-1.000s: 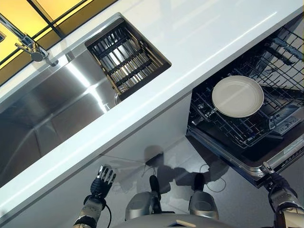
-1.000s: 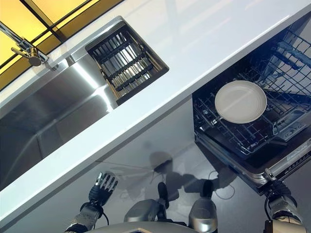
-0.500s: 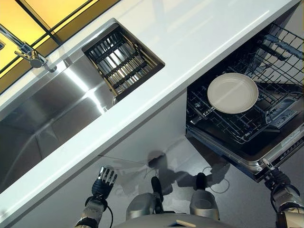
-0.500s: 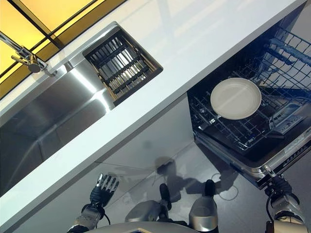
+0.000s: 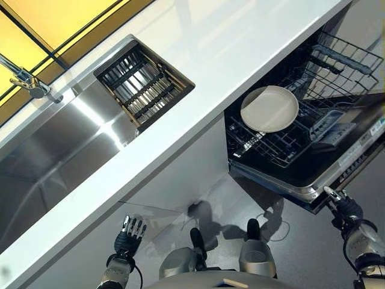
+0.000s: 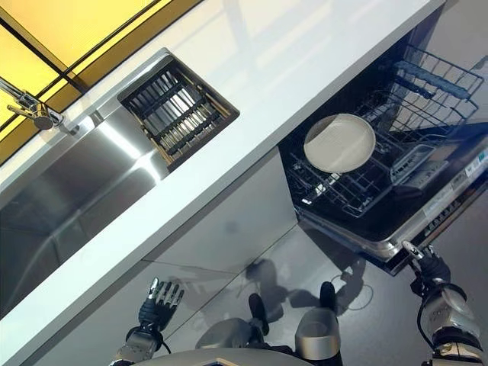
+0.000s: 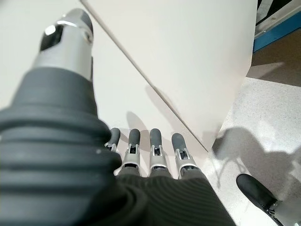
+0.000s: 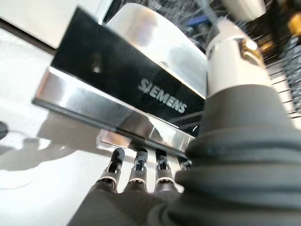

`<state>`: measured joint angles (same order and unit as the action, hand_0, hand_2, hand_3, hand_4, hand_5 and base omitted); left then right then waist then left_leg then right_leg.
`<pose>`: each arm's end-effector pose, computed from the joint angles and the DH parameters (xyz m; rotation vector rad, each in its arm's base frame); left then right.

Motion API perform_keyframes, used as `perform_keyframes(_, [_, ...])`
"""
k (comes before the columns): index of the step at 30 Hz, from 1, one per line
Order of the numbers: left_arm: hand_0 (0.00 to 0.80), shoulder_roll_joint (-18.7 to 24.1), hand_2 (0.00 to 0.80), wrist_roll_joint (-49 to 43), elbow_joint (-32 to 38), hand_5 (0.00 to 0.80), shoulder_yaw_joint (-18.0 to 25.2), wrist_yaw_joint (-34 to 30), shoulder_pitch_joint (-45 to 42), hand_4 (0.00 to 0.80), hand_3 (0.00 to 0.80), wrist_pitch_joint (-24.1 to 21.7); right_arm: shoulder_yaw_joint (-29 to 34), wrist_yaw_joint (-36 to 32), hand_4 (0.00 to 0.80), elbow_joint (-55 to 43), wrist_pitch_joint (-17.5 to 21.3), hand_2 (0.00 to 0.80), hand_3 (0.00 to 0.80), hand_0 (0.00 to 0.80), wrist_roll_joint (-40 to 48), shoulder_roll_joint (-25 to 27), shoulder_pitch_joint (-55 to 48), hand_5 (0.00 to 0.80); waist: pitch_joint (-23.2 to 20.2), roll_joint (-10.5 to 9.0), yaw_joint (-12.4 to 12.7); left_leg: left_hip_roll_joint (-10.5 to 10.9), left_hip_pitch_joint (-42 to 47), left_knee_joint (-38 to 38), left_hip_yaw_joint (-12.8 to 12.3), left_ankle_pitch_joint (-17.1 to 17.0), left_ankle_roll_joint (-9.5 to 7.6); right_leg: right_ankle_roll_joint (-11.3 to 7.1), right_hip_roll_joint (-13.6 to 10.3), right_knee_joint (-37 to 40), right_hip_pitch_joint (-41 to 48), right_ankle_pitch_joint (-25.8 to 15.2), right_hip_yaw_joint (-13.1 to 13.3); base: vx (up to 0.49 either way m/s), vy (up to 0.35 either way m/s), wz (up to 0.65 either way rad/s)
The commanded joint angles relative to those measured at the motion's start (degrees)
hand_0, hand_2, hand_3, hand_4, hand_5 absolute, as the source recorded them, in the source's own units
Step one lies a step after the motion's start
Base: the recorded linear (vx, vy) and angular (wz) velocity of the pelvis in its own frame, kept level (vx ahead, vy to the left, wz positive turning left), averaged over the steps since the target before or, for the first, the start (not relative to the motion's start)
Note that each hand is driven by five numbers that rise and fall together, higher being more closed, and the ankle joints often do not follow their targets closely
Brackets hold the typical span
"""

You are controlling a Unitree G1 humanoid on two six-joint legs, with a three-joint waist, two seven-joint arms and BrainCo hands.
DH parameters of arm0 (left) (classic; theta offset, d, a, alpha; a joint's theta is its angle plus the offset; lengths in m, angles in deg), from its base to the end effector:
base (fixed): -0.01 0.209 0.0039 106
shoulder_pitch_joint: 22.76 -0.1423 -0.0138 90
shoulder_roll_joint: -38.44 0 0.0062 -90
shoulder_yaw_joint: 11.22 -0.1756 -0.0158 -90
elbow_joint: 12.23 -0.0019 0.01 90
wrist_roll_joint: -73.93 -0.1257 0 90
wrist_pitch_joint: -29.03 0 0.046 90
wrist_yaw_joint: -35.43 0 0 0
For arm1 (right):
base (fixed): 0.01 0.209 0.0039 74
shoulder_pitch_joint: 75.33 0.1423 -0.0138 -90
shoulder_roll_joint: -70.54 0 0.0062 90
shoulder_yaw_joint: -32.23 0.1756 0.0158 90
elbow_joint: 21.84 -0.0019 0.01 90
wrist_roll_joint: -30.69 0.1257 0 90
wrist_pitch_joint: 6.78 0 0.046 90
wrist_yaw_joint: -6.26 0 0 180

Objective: Take plates into dishwasher

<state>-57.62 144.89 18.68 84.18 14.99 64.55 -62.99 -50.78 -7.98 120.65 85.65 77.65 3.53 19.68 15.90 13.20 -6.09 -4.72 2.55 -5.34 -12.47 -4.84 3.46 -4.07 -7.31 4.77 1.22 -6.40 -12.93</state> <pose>0.0829 0.2166 -0.0886 -1.0853 0.5684 0.5124 0.1416 -0.3551 0.0137 0.2459 0.4410 -0.4330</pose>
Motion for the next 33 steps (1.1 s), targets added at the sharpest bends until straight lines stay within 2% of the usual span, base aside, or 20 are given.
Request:
perform_keyframes(1, [0.0, 4.4, 0.0, 1.2, 4.1, 0.0, -1.4, -0.2, 6.7, 0.0, 0.0, -4.2, -3.8, -5.4, 0.0, -10.5, 6.9, 0.0, 0.0, 0.0, 3.5, -0.7, 23.7, 0.0, -6.9, -4.35, 5.8, 5.1, 2.7, 0.5, -2.0, 3.7, -0.87, 0.02, -1.8, -10.5, 0.2, 8.9, -0.3, 0.059, -0.003, 0.02])
perform_keyframes(7, [0.0, 4.8, 0.0, 1.5, 3.2, 0.0, -1.9, 0.2, 7.1, 0.0, 0.0, -4.3, -4.1, -6.7, 0.0, -5.0, 3.8, 0.0, 0.0, 0.0, 6.5, 2.1, 30.4, 0.0, -8.5, -4.77, 7.6, 5.2, 3.7, 0.4, -0.9, 3.9, -1.02, 0.08, -1.8, -9.8, 2.2, 9.0, -1.2, 0.065, -0.009, 0.05])
perform_keyframes(10, [0.0, 5.4, 0.0, 1.4, 3.0, 0.0, -2.1, 0.6, 7.0, 0.0, 0.0, -4.1, -5.0, -6.6, 0.0, -2.7, 2.9, 0.0, 0.0, 0.0, 7.2, 2.7, 34.0, 0.0, -9.4, -5.6, 8.8, 5.2, 4.1, 0.3, -0.3, 4.0, -1.14, 0.16, -1.6, -9.3, 3.3, 8.9, -1.9, 0.068, -0.041, 0.1])
perform_keyframes(15, [0.0, 6.7, 0.0, 0.6, 1.9, 0.0, -1.4, 0.7, 6.9, 0.0, 0.0, -3.6, -6.4, -5.3, 0.0, -0.7, 3.7, 0.0, 0.0, 0.0, 7.7, 2.1, 37.5, 0.0, -10.2, -7.82, 10.3, 4.7, 4.4, 0.3, 0.5, 4.2, -1.25, 0.38, -0.8, -9.1, 4.4, 9.1, -2.4, 0.049, -0.065, 0.16])
perform_keyframes(26, [0.0, 7.7, 0.0, -1.8, 0.5, 0.0, 0.6, 1.3, 6.5, 0.0, 0.0, -3.0, -5.4, -5.1, 0.0, 0.8, 3.1, 0.0, 0.0, 0.0, 8.0, 1.5, 33.6, 0.0, -10.6, -11.47, 11.0, 3.9, 5.0, 0.3, 1.3, 4.6, -1.58, 0.35, 0.7, -6.8, 6.2, 7.8, -1.9, 0.031, -0.04, 0.22])
perform_keyframes(33, [0.0, 8.2, 0.0, -2.4, 1.1, 0.0, 1.0, 1.6, 6.8, 0.0, 0.0, -2.5, -4.2, -5.2, 0.0, 0.9, 3.7, 0.0, 0.0, 0.0, 5.4, 0.5, 30.5, 0.0, -10.7, -12.75, 11.0, 3.5, 5.1, 0.3, 1.1, 4.8, -1.57, 0.16, 1.1, -5.8, 6.6, 7.1, -1.3, 0.007, -0.004, -0.01])
